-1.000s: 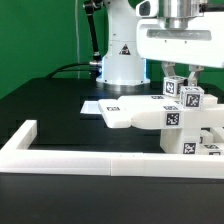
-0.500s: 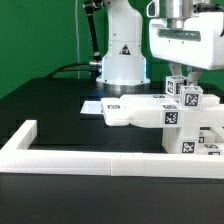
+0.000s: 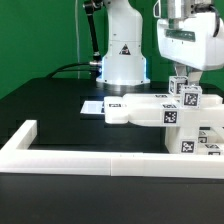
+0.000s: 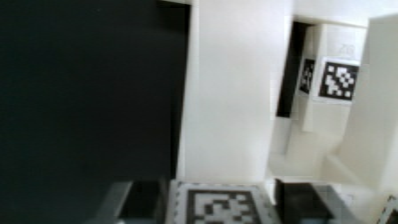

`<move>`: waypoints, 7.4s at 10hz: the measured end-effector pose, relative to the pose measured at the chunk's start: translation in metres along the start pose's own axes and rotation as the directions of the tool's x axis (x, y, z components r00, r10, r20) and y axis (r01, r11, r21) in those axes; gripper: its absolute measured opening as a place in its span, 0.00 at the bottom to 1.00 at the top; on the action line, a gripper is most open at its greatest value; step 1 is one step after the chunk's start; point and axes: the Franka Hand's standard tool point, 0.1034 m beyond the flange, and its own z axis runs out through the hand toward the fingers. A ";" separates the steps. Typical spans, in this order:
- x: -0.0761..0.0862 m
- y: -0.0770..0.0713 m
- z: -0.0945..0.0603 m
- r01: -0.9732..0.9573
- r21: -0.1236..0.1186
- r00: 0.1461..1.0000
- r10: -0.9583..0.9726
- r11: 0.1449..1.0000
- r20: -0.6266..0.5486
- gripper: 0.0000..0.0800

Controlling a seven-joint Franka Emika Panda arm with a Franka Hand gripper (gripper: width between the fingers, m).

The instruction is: Assemble chair

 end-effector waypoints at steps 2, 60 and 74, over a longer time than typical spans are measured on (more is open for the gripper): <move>-0.002 0.000 0.000 0.143 -0.001 0.990 -0.143 0.990 -0.001 0.63; 0.005 -0.001 0.002 0.914 -0.002 0.405 -0.914 0.405 -0.025 0.81; 0.010 -0.001 0.004 0.671 0.016 0.741 -0.670 0.741 -0.050 0.34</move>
Offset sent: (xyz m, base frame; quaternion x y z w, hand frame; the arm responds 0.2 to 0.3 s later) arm -0.0013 0.0035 0.0072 0.0245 -0.0314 -0.1657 0.9854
